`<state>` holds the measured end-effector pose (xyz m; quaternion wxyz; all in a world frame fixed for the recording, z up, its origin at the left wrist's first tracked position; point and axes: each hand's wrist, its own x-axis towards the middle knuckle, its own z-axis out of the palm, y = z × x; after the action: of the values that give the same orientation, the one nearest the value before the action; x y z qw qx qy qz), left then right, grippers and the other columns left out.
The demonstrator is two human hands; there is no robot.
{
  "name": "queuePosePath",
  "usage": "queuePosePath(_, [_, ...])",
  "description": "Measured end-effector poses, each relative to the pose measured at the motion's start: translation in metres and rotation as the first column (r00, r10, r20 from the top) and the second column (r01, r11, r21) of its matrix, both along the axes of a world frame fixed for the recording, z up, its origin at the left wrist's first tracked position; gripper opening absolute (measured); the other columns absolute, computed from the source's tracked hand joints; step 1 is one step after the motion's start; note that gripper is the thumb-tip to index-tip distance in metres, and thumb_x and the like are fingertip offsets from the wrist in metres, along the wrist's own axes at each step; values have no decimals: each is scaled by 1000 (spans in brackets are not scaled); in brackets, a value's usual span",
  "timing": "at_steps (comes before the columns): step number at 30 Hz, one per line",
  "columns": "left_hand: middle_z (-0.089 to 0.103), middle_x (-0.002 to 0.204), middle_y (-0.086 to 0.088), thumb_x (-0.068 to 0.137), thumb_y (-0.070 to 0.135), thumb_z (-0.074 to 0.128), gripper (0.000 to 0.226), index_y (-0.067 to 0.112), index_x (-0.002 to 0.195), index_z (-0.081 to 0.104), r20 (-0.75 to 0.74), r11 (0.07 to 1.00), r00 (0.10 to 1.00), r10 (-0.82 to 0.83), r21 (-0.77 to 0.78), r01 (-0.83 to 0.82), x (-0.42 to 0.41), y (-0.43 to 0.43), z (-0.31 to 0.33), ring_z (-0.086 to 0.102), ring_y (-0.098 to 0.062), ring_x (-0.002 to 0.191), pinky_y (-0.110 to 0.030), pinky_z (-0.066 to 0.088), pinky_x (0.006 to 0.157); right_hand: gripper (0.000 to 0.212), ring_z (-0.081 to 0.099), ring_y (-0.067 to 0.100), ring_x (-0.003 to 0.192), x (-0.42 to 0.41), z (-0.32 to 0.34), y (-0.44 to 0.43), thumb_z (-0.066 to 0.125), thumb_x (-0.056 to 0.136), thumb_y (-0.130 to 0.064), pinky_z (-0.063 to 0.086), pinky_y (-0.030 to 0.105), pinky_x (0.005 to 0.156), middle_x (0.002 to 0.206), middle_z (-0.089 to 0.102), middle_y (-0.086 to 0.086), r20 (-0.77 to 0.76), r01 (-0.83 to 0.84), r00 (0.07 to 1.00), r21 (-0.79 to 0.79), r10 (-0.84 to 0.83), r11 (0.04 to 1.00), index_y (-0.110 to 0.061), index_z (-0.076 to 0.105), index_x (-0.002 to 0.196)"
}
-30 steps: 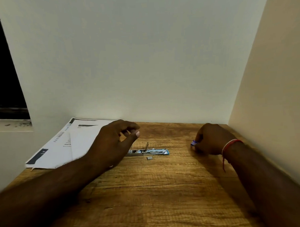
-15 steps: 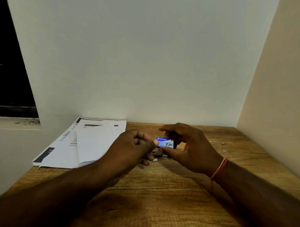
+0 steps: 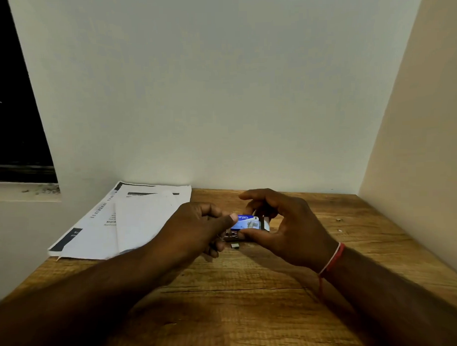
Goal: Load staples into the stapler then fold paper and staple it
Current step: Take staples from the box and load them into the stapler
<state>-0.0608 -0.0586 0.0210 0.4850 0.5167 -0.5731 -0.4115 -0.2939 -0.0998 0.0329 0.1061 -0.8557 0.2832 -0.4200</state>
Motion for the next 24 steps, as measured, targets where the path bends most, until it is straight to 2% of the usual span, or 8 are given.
queuePosePath(2, [80, 82, -1, 88, 49, 92, 30, 29, 102, 74, 230, 982, 966, 115, -173, -75, 4, 0, 3, 71, -12, 60, -31, 56, 62, 66, 76, 10, 98, 0, -1, 0, 95, 80, -40, 63, 32, 83, 106, 78, -15, 0, -3, 1000, 22, 3, 1000, -32, 68, 139])
queuePosePath(4, [79, 101, 14, 78, 60, 96, 42, 39, 108, 75, 453, 955, 881, 139, -296, 1, 10, 0, 7, 74, -4, 73, -21, 56, 66, 66, 77, 10, 98, 1, -1, 0, 96, 80, -39, 63, 29, 83, 105, 80, -15, 11, -18, 1000, 42, 18, 999, -31, 68, 139])
queuePosePath(6, [77, 107, 23, 75, 63, 97, 47, 43, 115, 79, 593, 946, 802, 72, -296, 134, 14, 2, 9, 74, -2, 89, -20, 58, 73, 68, 78, 8, 99, 0, -2, 0, 99, 79, -34, 62, 23, 84, 104, 81, -14, 20, -42, 999, 56, 41, 998, -28, 69, 139])
queuePosePath(8, [78, 105, 24, 77, 63, 95, 49, 44, 120, 82, 686, 941, 726, 54, -278, 192, 16, 3, 12, 72, -3, 97, -26, 61, 81, 71, 78, 4, 101, -1, -3, -1, 100, 77, -28, 60, 17, 87, 105, 82, -14, 16, -61, 998, 72, 60, 996, -26, 69, 141])
queuePosePath(11, [78, 103, 22, 81, 64, 91, 44, 45, 120, 84, 734, 936, 677, 63, -279, 216, 22, 1, 17, 71, -2, 95, -33, 63, 83, 74, 78, 4, 107, -4, -4, -4, 101, 76, -25, 62, 20, 92, 111, 82, -11, -7, -89, 996, 133, 91, 987, -25, 68, 143])
queuePosePath(15, [76, 104, 26, 79, 63, 82, 37, 49, 113, 84, 829, 948, 558, 45, -211, 237, 34, 2, 26, 71, 1, 90, -39, 64, 82, 69, 80, 12, 104, -8, -5, -8, 101, 76, -18, 67, 30, 90, 109, 82, -6, -29, -108, 993, 229, 117, 967, -25, 72, 138])
queuePosePath(19, [69, 95, 29, 80, 61, 92, 41, 44, 116, 84, 897, 962, 441, -21, -101, 252, 41, 2, 31, 65, 7, 85, -24, 55, 73, 61, 80, 10, 100, -6, -7, -8, 103, 71, -27, 69, 36, 86, 107, 82, -11, -129, -67, 986, 295, 110, 953, -30, 77, 126])
queuePosePath(24, [67, 86, 28, 79, 71, 91, 48, 41, 115, 85, 895, 952, 432, -110, -29, 304, 38, 1, 25, 64, 9, 78, -18, 46, 66, 35, 77, 6, 92, -5, -9, -7, 102, 73, -36, 67, 36, 82, 100, 82, -17, -302, 6, 950, 289, 85, 957, -34, 83, 103])
